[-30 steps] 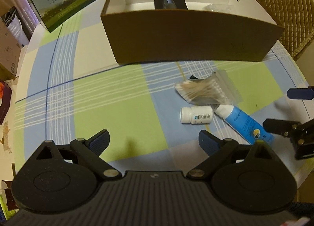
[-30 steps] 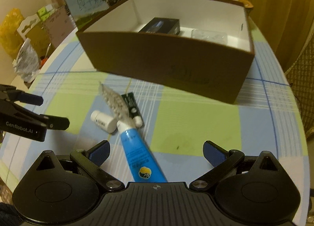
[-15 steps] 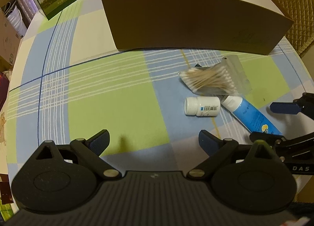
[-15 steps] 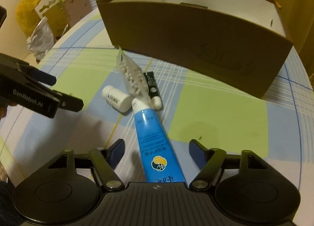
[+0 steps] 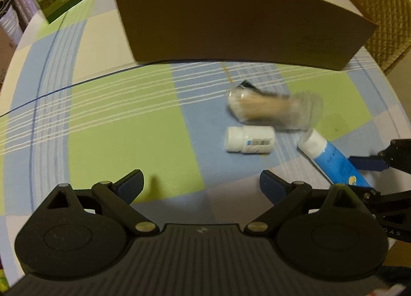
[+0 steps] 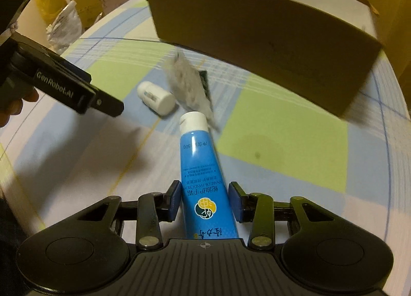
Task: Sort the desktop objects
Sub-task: 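Grasp the white pill bottle with the left gripper while the right gripper grasps the blue tube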
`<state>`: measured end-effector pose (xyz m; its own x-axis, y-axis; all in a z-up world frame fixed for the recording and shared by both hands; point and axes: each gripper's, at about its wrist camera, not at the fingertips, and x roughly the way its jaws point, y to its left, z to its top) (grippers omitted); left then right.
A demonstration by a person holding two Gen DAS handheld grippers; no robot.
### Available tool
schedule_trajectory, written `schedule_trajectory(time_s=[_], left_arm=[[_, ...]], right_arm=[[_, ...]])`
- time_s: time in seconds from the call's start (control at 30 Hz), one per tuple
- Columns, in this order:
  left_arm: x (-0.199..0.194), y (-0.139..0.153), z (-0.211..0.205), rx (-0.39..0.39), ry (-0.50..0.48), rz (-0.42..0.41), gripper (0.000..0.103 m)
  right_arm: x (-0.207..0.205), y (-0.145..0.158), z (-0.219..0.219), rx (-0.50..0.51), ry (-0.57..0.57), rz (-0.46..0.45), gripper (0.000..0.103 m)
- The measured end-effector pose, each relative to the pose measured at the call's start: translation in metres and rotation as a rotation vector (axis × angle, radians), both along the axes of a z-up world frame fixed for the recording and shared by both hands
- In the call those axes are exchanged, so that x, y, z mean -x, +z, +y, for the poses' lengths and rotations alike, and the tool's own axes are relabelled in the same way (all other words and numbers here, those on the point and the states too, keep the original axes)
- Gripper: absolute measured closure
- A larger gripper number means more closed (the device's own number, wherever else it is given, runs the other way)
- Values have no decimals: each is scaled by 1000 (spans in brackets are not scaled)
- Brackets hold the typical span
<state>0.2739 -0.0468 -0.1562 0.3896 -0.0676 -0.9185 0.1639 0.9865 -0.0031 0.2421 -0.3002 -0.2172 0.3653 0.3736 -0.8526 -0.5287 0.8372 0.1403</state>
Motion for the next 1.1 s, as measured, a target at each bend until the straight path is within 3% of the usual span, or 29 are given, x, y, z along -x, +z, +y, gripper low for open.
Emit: schedule_trajectory(time_s=[0.23,0.37,0.5,0.7,0.8,0.83,0.87,0.97,1.1], left_arm=[[-5,-3,-17,31,-59,-37,9],[-9,-7,-27,19,-108,-67,15],[-11,-11,-35,-5,-205,-105,20],[-14,-14,-33,19,-338,-117,27],[-17,-17,-33,39,-371,-111,45],[-18,-18,-33,38,-377,-106,57],[-19,-21,-33,40,-382,-97,62],[-16,-25,-29,45,-383,-93,62],[-13,-26,-17,40,-327,-84,62]], right_arm=[[10,1,-43,19,-194,3,66],[2,2,-58,4,-317,5,65],[-2,4,-62,-2,-332,4,65],[-3,4,-71,-8,-342,4,66],[-5,2,-72,-8,-346,3,66],[-6,2,-73,-8,-345,4,65],[-6,2,-73,-8,-345,5,65],[-5,3,-72,-4,-338,3,64],[-7,2,-70,-17,-344,4,53]])
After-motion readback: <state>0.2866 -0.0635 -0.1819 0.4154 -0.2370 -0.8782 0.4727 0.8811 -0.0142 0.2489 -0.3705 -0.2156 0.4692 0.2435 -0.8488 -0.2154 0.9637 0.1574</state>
